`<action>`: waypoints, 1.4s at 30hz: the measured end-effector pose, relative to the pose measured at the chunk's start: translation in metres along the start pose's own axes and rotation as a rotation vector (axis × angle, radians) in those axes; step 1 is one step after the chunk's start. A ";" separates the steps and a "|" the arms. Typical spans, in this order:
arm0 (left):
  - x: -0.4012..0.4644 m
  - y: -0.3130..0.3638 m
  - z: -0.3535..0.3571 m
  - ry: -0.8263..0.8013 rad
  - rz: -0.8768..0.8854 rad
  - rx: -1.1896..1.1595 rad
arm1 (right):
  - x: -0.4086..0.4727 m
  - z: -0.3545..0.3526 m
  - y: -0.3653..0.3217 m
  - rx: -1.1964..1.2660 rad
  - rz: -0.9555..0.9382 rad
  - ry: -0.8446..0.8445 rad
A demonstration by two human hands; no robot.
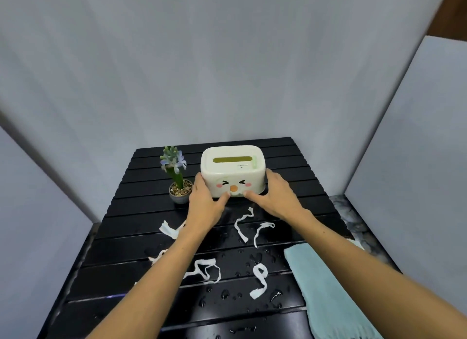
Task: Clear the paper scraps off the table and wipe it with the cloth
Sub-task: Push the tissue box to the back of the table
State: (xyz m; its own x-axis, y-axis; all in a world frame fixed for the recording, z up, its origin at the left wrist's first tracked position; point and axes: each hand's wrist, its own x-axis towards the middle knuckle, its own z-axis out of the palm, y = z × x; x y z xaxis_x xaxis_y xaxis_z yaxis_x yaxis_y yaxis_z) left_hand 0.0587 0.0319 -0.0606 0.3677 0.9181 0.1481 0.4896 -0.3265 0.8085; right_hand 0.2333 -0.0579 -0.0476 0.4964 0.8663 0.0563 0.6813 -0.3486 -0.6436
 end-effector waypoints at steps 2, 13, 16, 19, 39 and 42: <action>0.000 -0.002 0.006 0.045 0.006 -0.026 | 0.002 0.006 0.001 0.011 -0.003 0.040; 0.017 -0.005 0.024 0.107 0.026 -0.028 | 0.021 0.014 0.021 0.158 0.000 0.156; 0.025 -0.003 0.031 0.092 0.029 -0.011 | 0.029 0.008 0.029 0.159 -0.001 0.158; 0.035 0.002 0.039 0.082 0.049 0.003 | 0.037 0.001 0.039 0.154 -0.004 0.162; 0.121 0.037 0.106 -0.015 0.284 0.181 | 0.121 -0.050 0.091 -0.108 -0.153 0.205; 0.129 0.040 0.113 -0.015 0.275 0.178 | 0.133 -0.055 0.095 -0.135 -0.150 0.194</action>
State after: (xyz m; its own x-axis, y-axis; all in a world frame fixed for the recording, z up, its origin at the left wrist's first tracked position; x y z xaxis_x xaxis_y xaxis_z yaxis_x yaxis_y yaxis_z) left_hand 0.2148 0.1118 -0.0737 0.5159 0.7873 0.3377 0.5004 -0.5969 0.6271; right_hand 0.3933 0.0050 -0.0592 0.4690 0.8319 0.2966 0.8143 -0.2773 -0.5099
